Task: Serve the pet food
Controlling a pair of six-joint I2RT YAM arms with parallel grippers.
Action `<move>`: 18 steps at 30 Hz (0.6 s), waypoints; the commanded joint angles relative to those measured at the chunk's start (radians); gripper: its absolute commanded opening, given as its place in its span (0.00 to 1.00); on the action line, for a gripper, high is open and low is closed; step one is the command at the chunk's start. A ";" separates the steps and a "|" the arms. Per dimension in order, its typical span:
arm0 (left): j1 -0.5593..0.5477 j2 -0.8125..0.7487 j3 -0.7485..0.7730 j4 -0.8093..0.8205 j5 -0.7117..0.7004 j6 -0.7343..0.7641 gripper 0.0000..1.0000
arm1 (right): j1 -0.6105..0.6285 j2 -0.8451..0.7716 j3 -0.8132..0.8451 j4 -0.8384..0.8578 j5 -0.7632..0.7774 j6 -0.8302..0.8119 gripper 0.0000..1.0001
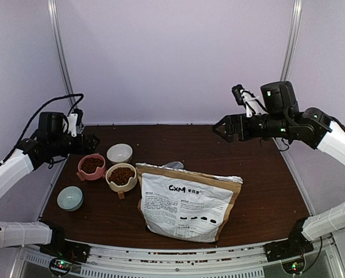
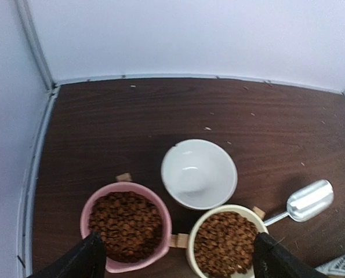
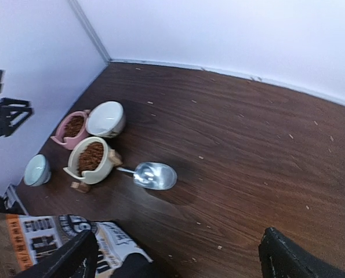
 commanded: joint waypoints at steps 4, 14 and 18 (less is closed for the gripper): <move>0.298 0.001 -0.073 0.173 -0.071 -0.057 0.91 | -0.402 -0.137 -0.311 0.087 -0.051 0.034 1.00; 0.415 -0.252 -0.517 0.611 -0.345 0.059 0.97 | -0.736 -0.285 -0.735 0.615 -0.036 -0.025 1.00; 0.415 -0.194 -0.644 0.838 -0.266 0.137 0.98 | -0.738 -0.336 -0.919 0.906 0.071 -0.073 1.00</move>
